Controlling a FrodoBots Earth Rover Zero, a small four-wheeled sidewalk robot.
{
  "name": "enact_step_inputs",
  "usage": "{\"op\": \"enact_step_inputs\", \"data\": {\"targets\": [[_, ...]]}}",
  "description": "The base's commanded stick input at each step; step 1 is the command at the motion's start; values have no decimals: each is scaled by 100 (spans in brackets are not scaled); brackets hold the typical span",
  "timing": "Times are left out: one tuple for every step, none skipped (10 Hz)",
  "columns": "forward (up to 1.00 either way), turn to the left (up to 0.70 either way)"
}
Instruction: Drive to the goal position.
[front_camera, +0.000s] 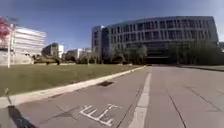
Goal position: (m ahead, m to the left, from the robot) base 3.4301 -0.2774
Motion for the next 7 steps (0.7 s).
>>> {"op": "enact_step_inputs", "data": {"targets": [[70,-35],[70,-35],[70,-11],[70,0],[70,0],[70,0],[70,0]]}}
